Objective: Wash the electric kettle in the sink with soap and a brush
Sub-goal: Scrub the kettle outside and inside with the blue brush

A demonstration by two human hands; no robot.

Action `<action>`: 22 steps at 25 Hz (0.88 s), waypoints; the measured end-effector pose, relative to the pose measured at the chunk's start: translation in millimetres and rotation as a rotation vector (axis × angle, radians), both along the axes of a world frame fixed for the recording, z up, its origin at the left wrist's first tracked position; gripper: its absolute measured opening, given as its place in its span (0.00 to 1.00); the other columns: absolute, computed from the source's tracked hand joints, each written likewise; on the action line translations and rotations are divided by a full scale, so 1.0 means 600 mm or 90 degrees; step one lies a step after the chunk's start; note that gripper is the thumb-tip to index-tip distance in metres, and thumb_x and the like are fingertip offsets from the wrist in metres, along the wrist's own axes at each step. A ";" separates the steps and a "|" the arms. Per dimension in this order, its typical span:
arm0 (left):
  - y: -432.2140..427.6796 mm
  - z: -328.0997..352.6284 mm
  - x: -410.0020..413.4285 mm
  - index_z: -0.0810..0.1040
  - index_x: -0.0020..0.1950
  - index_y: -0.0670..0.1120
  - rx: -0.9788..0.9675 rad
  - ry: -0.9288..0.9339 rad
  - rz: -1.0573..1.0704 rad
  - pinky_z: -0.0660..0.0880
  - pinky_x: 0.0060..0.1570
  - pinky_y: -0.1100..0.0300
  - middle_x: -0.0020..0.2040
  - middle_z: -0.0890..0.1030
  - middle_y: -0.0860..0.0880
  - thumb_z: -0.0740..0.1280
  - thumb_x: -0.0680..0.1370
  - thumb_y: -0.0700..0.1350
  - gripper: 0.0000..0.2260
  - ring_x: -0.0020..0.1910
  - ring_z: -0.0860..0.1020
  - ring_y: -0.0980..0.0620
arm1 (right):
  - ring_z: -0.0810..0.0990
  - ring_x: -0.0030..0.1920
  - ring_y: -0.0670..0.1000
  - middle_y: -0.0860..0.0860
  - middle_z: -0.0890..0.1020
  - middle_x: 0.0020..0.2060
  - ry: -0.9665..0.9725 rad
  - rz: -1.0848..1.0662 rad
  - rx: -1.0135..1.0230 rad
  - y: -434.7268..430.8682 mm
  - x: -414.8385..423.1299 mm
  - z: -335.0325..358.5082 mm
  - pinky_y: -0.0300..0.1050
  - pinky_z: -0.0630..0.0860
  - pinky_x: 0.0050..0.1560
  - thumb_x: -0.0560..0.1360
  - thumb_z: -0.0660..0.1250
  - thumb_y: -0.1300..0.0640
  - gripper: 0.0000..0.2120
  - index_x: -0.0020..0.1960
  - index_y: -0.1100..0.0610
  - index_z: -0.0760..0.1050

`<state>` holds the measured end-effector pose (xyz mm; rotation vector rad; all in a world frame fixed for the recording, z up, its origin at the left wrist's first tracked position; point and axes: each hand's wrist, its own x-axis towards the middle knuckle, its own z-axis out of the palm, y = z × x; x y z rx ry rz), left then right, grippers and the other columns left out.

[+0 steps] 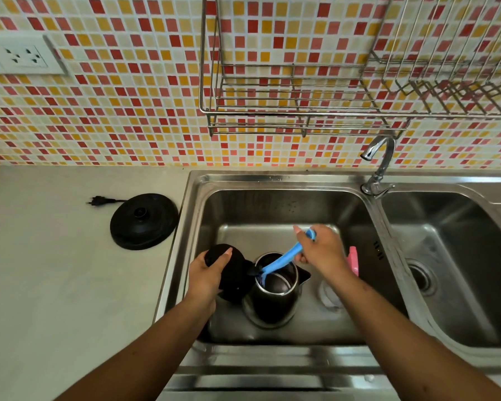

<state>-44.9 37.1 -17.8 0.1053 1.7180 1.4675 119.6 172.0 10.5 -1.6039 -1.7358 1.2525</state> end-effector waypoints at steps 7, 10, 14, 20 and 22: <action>-0.001 0.000 -0.005 0.75 0.60 0.46 -0.008 -0.034 -0.004 0.81 0.45 0.49 0.56 0.80 0.42 0.72 0.75 0.47 0.16 0.54 0.80 0.42 | 0.77 0.21 0.48 0.49 0.76 0.19 0.008 0.038 -0.025 -0.054 0.005 -0.057 0.54 0.79 0.33 0.79 0.64 0.56 0.14 0.36 0.61 0.72; -0.002 -0.002 -0.005 0.75 0.61 0.44 0.003 -0.044 0.025 0.80 0.52 0.42 0.56 0.80 0.41 0.72 0.75 0.45 0.17 0.55 0.80 0.41 | 0.78 0.25 0.51 0.53 0.78 0.27 -0.043 0.057 0.157 -0.027 0.032 0.012 0.51 0.77 0.32 0.78 0.64 0.51 0.16 0.39 0.62 0.76; -0.008 -0.011 -0.009 0.74 0.65 0.45 0.016 -0.038 0.048 0.80 0.53 0.42 0.59 0.79 0.41 0.74 0.74 0.46 0.21 0.56 0.80 0.40 | 0.75 0.27 0.44 0.46 0.76 0.27 -0.063 0.002 0.301 0.003 0.064 0.081 0.36 0.69 0.29 0.78 0.64 0.50 0.16 0.39 0.59 0.78; -0.022 -0.017 -0.026 0.75 0.66 0.45 0.040 -0.040 0.086 0.81 0.45 0.51 0.58 0.80 0.43 0.73 0.75 0.46 0.21 0.56 0.80 0.42 | 0.78 0.27 0.45 0.56 0.80 0.31 0.099 -0.118 0.274 0.025 0.111 0.066 0.32 0.74 0.30 0.79 0.64 0.55 0.11 0.44 0.61 0.79; -0.032 -0.024 -0.027 0.75 0.66 0.46 0.047 -0.038 0.068 0.81 0.50 0.48 0.59 0.81 0.43 0.73 0.74 0.47 0.22 0.56 0.81 0.43 | 0.80 0.33 0.51 0.58 0.82 0.39 0.041 -0.074 0.268 0.027 0.112 0.012 0.46 0.78 0.37 0.78 0.64 0.59 0.07 0.47 0.61 0.80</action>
